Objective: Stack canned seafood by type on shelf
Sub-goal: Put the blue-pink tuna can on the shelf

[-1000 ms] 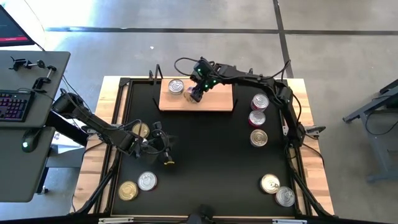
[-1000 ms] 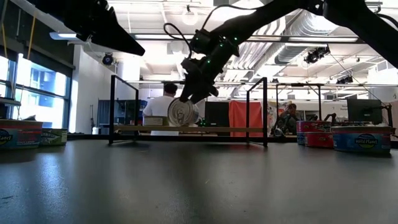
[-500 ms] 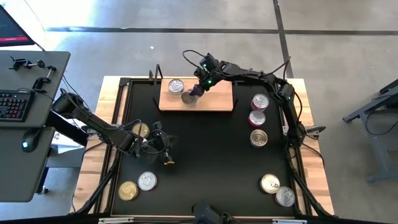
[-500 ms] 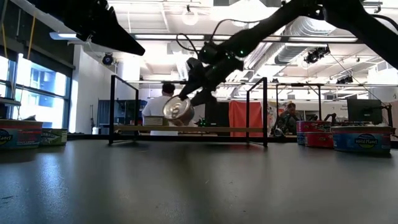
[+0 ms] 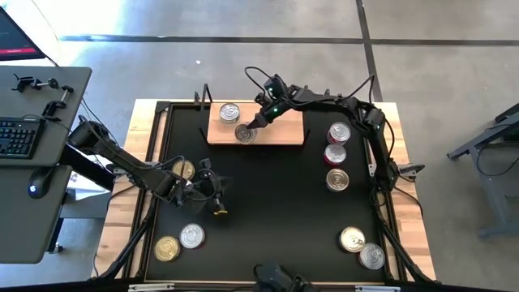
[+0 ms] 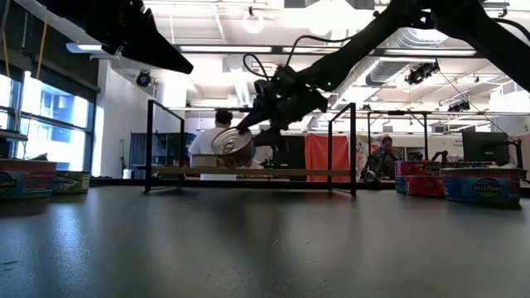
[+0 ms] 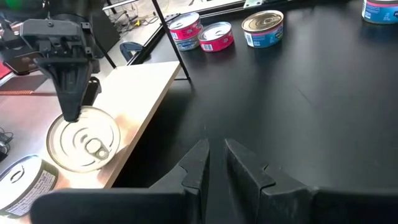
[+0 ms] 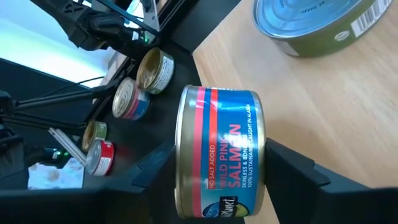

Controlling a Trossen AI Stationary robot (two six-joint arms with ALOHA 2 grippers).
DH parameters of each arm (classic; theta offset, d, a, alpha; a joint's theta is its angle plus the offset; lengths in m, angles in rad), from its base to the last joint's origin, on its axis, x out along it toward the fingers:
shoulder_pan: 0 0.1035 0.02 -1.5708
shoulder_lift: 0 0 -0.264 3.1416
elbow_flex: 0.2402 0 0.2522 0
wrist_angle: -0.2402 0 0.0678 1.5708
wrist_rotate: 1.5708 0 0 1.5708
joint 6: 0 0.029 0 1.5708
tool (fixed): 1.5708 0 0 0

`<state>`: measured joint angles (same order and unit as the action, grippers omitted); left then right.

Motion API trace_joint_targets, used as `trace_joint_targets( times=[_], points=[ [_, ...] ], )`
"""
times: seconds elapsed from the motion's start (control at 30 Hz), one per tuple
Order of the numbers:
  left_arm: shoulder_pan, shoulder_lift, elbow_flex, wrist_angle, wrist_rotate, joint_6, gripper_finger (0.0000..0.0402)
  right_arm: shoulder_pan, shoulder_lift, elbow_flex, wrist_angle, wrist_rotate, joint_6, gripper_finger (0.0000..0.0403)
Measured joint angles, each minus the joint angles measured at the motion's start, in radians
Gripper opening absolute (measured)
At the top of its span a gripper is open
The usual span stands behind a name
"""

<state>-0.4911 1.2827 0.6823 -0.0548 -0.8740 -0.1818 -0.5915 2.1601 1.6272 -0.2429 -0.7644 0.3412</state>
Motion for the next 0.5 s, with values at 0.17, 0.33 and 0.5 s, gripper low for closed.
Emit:
trace_joint_targets(
  times=[0.17,0.33,0.5],
  points=[
    [0.0,0.0,0.0,0.0,0.0,0.0,0.0039,-0.012,0.0,-0.002,-0.001,0.016,-0.002,0.0235],
    [0.0,0.0,0.0,0.0,0.0,-0.001,0.0039,-0.039,0.0,-0.003,-0.006,0.014,-0.002,0.0245],
    [0.0,0.0,0.0,0.0,0.0,-0.001,0.0039,-0.065,0.0,-0.003,-0.007,0.011,-0.002,0.0246]
  ],
)
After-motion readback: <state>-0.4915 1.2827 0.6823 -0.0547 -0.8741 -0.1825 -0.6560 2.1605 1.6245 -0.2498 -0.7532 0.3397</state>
